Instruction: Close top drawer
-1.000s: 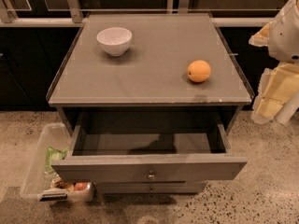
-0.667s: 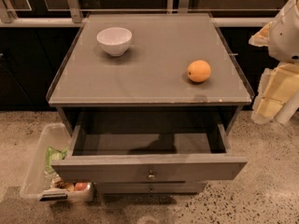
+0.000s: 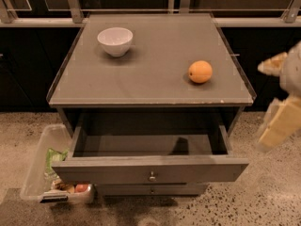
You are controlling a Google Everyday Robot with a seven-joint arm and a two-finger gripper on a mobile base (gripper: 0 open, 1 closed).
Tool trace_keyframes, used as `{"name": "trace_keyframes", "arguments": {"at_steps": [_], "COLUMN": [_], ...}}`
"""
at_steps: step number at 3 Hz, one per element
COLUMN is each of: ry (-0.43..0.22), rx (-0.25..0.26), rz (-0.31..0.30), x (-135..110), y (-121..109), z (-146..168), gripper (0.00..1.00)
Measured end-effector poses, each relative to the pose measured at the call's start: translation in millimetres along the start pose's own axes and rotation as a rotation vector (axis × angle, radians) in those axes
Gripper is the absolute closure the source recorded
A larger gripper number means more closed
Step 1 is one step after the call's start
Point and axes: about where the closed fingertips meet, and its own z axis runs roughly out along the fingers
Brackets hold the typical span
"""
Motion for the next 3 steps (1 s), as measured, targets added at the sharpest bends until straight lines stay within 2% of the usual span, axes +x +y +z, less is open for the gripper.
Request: {"name": "trace_keyframes", "arguments": {"at_steps": [1, 2, 3], "ry": [-0.1, -0.155, -0.174], "rx": [-0.119, -0.211, -0.278], "rz": [0.124, 0.216, 0.253], "x": [24.2, 39.0, 40.4], "y": [40.9, 73.8, 91.4], "z": [56.7, 109.4, 155.4], "gripper": [0.0, 0.0, 0.0]}}
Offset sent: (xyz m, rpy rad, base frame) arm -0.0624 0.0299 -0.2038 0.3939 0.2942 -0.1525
